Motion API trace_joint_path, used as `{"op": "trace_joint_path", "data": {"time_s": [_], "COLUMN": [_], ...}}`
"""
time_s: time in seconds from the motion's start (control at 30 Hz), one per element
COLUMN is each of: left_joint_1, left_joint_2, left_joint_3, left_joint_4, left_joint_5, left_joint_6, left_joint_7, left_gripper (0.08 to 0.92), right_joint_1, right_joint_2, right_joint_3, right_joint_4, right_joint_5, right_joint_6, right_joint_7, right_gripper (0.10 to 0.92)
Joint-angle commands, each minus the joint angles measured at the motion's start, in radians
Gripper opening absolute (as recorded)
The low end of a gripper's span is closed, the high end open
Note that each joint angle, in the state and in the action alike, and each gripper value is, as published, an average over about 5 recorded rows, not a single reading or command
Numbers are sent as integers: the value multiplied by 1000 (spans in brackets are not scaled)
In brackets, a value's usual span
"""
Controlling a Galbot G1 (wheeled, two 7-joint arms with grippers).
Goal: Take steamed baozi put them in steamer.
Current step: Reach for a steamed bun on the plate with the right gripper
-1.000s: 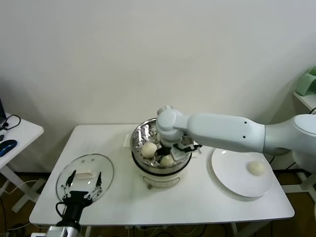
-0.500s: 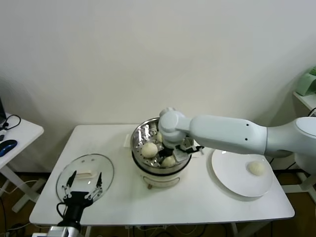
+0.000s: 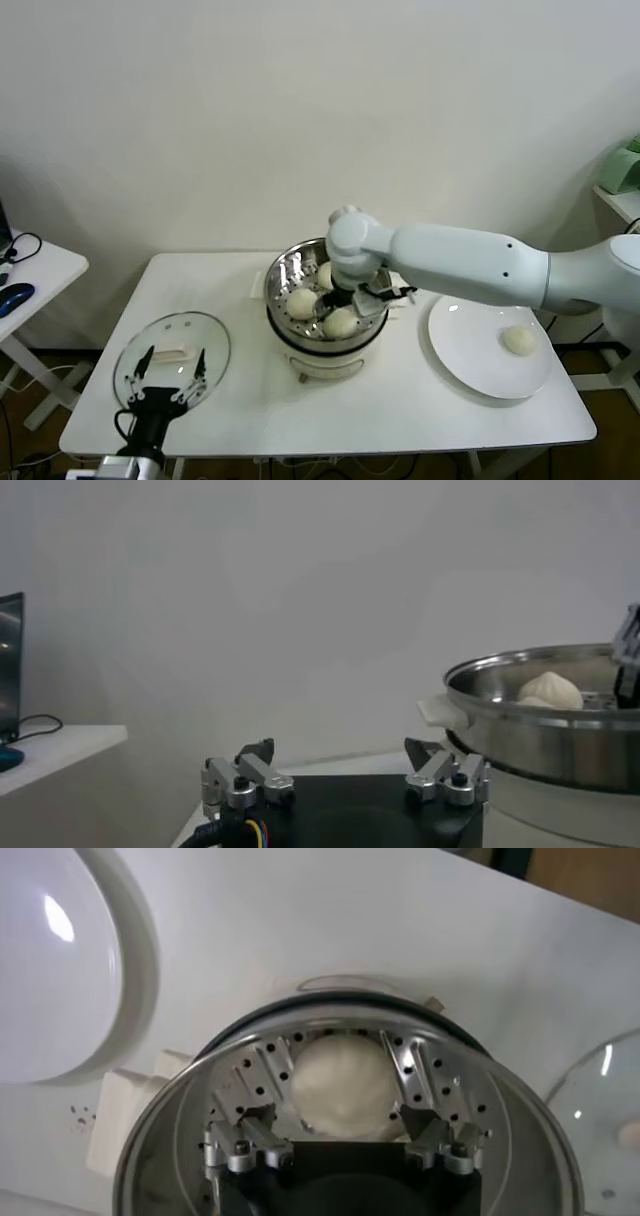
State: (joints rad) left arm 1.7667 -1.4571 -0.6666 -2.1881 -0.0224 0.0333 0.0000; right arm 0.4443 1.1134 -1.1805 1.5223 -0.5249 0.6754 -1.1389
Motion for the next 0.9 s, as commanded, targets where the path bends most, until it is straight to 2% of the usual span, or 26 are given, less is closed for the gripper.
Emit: {"op": "trace_joint_path", "data": {"time_s": [0.03, 0.1, 0.27, 0.33, 0.4, 0.5, 0.63, 0.8, 0.9], "left_joint_1": [-8, -13, -24, -34, -51, -69, -72, -66, -62], "left_joint_2": [8, 12, 14, 8, 2, 7, 21, 22, 22], "left_joint_3": [-4, -6, 0, 4, 8, 10, 12, 25, 27], "left_joint_4": [15, 21, 27, 18, 6, -5, -11, -8, -7], "left_joint_5": [-9, -16, -52, -81, -105, -110, -113, -102, -96], "left_joint_6": [1, -1, 0, 10, 21, 28, 27, 21, 16], "left_joint_7": [2, 4, 6, 5, 3, 1, 3, 9, 12], "left_gripper": [823, 823, 823, 823, 823, 823, 823, 823, 823], "right_joint_1": [114, 170, 293, 318, 321, 291, 190, -49, -160], "right_joint_2": [-47, -88, -241, -320, -395, -504, -650, -769, -803], "right_joint_3": [20, -4, -146, -191, -207, -187, -106, 113, 186], "right_joint_4": [-25, -35, -49, -59, -75, -104, -135, -163, -190], "right_joint_5": [225, 343, 747, 883, 958, 966, 890, 710, 553], "right_joint_6": [-145, -275, -645, -758, -820, -848, -855, -827, -745], "right_joint_7": [-4, 0, 39, 65, 80, 83, 61, 24, -3], "right_gripper": [823, 823, 823, 823, 823, 823, 823, 823, 823]}}
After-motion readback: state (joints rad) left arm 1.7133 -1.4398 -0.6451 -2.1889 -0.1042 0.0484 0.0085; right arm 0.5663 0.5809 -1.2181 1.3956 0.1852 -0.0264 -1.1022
